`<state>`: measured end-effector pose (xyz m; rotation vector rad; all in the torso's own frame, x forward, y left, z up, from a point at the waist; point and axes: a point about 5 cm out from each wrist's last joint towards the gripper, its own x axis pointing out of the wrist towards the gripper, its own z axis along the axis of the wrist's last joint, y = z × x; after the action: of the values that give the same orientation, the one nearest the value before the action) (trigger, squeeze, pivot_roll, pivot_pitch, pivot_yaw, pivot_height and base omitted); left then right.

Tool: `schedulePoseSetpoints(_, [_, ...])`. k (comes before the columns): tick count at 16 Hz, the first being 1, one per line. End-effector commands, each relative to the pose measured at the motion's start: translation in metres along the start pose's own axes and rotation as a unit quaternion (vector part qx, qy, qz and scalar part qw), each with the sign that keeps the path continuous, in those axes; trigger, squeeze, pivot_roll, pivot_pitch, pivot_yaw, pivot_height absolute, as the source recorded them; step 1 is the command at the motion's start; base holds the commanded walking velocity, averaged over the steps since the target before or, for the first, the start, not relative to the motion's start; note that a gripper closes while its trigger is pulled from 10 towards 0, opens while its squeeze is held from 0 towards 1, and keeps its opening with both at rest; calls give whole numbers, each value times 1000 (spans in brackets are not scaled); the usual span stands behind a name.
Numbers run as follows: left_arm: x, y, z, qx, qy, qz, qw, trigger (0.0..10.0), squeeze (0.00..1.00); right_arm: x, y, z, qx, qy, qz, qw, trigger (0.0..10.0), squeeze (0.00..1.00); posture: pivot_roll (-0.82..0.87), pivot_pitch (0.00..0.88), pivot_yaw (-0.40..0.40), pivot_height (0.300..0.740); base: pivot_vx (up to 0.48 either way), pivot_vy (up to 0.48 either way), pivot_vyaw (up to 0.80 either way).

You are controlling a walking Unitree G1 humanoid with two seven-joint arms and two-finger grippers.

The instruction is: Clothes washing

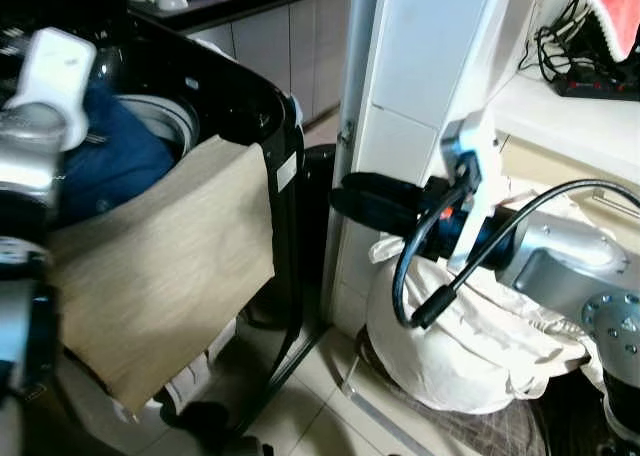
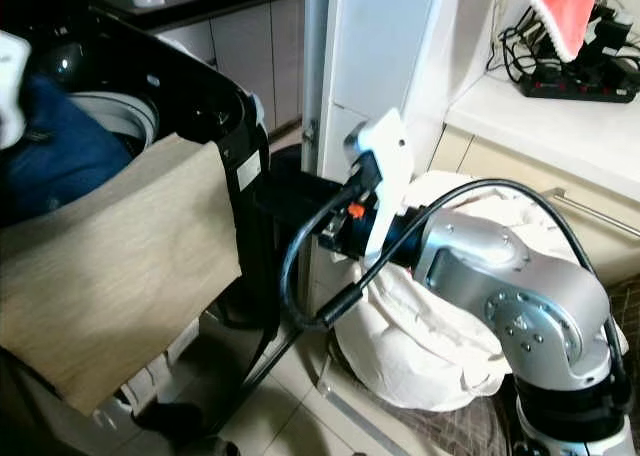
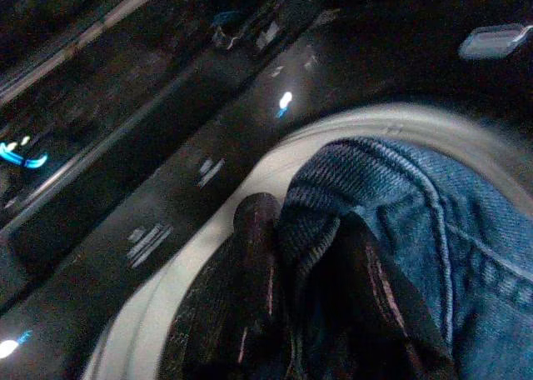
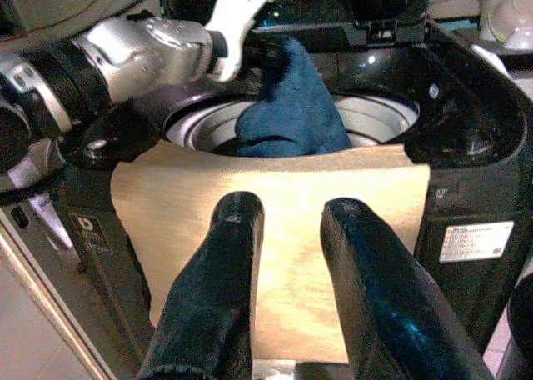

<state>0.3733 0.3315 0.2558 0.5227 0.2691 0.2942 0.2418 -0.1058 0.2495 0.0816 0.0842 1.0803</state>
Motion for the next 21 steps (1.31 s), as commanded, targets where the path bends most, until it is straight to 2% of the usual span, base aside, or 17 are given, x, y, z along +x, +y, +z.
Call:
schedulePoseSetpoints(1, [-1,8,11,6,-10,6,1000,10000,1000,-1,2,-1,-2,5,-1,1000,10000,0,-60,0,26,740,0,0,0])
schedulePoseSetpoints(4, [-2,18,6,31,16,-12,999,10000,1000,-1,-1,-4,-2,12,-10,1000,10000,0,-50,0,21,740,0,0,0])
schedulePoseSetpoints(10, [-1,-3,-4,74,42,-102,991,10000,1000,-3,-8,-10,-1,29,-39,999,10000,0,-51,0,25,740,0,0,0])
schedulePoseSetpoints(12, [-3,-9,-11,136,67,-152,977,10000,1000,-5,-13,-15,-6,48,-56,997,10000,0,-52,0,26,740,0,0,0])
schedulePoseSetpoints(14, [-5,-9,-20,195,93,-173,961,10000,1000,-6,-14,-17,-9,55,-59,997,10000,0,-49,0,27,740,0,0,0])
schedulePoseSetpoints(15, [-6,-11,-24,210,103,-193,953,10000,1000,-6,-14,-17,-11,56,-60,997,10000,0,-49,0,27,740,0,0,0])
schedulePoseSetpoints(16, [-7,-12,-26,219,111,-199,949,10000,616,-5,-15,-18,-12,59,-62,996,10000,0,-48,0,28,740,0,0,0])
schedulePoseSetpoints(17, [-7,-11,-27,224,112,-196,948,10000,0,-5,-15,-18,-13,60,-63,996,10000,0,-48,0,28,740,0,0,0])
schedulePoseSetpoints(18, [-6,-10,-24,219,100,-188,952,10000,0,-6,-16,-19,-14,62,-67,996,10000,0,-47,0,28,740,0,0,0])
schedulePoseSetpoints(19, [-5,-11,-15,193,72,-179,962,10000,0,-6,-20,-19,-12,59,-80,995,10000,0,-46,0,27,740,0,0,0])
schedulePoseSetpoints(20, [-5,-16,-1,145,24,-181,972,10000,0,-6,-31,-18,-9,50,-124,991,10000,0,-45,0,27,740,0,0,0])
schedulePoseSetpoints(21, [-6,-26,20,73,-51,-196,977,10000,0,-9,-52,-18,-2,41,-204,978,10000,0,-45,0,27,740,0,0,0])
